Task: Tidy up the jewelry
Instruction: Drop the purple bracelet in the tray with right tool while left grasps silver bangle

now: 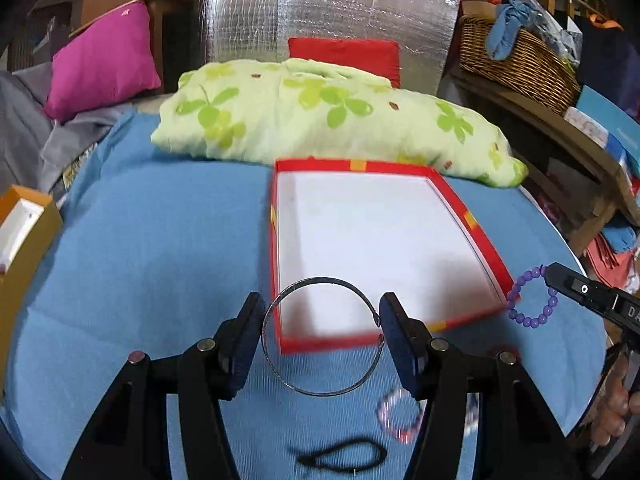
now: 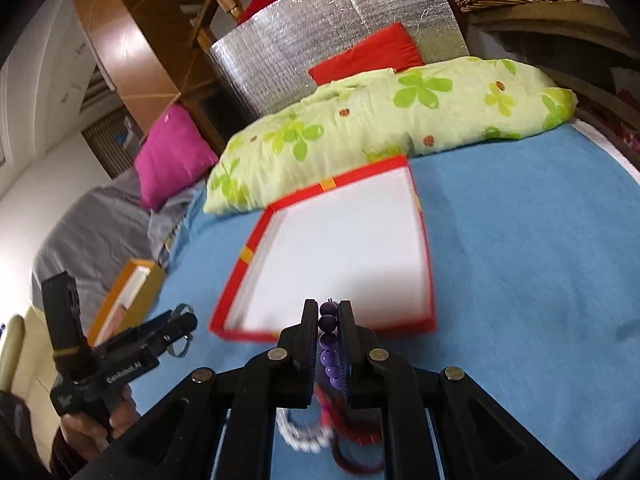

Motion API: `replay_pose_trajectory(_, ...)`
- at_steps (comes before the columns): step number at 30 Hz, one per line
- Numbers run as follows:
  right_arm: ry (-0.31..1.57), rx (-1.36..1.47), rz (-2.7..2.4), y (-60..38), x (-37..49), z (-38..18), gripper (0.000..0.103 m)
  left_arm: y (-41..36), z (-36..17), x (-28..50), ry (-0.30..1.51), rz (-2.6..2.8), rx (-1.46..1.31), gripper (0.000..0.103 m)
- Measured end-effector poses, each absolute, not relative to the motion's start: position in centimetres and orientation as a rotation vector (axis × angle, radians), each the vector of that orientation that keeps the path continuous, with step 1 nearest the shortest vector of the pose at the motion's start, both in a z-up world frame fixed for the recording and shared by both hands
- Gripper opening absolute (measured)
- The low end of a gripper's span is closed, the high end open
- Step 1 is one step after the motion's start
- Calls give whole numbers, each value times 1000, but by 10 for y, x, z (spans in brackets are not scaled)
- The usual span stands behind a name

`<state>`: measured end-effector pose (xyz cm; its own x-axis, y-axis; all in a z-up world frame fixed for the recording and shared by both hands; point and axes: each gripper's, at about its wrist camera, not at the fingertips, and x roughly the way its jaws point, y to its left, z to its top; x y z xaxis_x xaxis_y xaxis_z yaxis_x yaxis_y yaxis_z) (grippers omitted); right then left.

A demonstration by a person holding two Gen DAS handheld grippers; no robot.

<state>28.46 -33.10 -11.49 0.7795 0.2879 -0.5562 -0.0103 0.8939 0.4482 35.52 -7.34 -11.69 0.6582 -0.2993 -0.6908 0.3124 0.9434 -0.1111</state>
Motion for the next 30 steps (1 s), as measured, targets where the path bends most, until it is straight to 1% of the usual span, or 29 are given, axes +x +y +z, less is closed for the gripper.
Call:
replay_pose_trajectory(5,643,504,200,-327,321,-111,11,-88,-120,383,783,-341,22,61)
replay_pose_trajectory(13,743,560,202,-311,381,-150,11,-108,-151,407,834,-325,109,61)
replay_pose_trajectory(18,775,558,151,-312,395,-164,11,-117,-162,409,841,-331,168,62)
replay_pose_trajectory(26,811,521,61,-317,391,-165,12,-126,-167,396,834,-320,268,62)
replay_pose_trajectory(27,815,512,50,-319,389,-164,13,-125,-166,393,828,-315,275,63)
replay_pose_trajectory(29,828,492,45,-320,384,-162,19,-122,-163,387,814,-303,285,63)
replay_pose_trajectory(30,832,485,44,-321,381,-161,26,-121,-162,385,810,-299,287,64)
